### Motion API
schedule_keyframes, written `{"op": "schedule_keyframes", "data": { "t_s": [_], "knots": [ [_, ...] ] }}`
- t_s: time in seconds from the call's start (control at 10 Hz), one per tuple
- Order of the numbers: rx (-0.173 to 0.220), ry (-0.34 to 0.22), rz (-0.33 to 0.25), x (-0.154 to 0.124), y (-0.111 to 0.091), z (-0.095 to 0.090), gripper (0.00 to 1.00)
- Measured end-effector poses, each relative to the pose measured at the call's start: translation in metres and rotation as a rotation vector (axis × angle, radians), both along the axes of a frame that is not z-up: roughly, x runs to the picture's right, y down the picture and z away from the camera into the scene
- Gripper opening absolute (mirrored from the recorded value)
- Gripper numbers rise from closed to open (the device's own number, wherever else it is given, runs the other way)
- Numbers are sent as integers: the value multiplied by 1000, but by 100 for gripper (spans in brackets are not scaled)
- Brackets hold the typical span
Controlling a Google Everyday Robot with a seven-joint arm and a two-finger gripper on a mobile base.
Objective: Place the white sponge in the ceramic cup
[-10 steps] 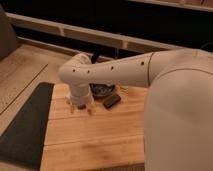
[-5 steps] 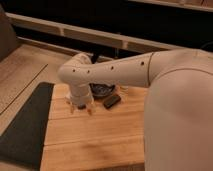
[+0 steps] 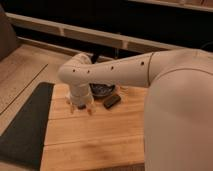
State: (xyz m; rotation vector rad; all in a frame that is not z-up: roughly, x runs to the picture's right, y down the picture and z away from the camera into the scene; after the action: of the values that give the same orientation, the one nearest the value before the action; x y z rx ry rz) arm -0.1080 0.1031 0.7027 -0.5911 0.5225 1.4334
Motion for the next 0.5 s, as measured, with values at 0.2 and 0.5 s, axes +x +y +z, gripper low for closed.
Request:
{"op": "schedule_keyframes", "data": {
  "t_s": [0.2, 0.5],
  "knots": [
    [33, -14, -7, -4, -8, 2, 65],
    [224, -169, -62, -25, -69, 20, 65]
  ]
}}
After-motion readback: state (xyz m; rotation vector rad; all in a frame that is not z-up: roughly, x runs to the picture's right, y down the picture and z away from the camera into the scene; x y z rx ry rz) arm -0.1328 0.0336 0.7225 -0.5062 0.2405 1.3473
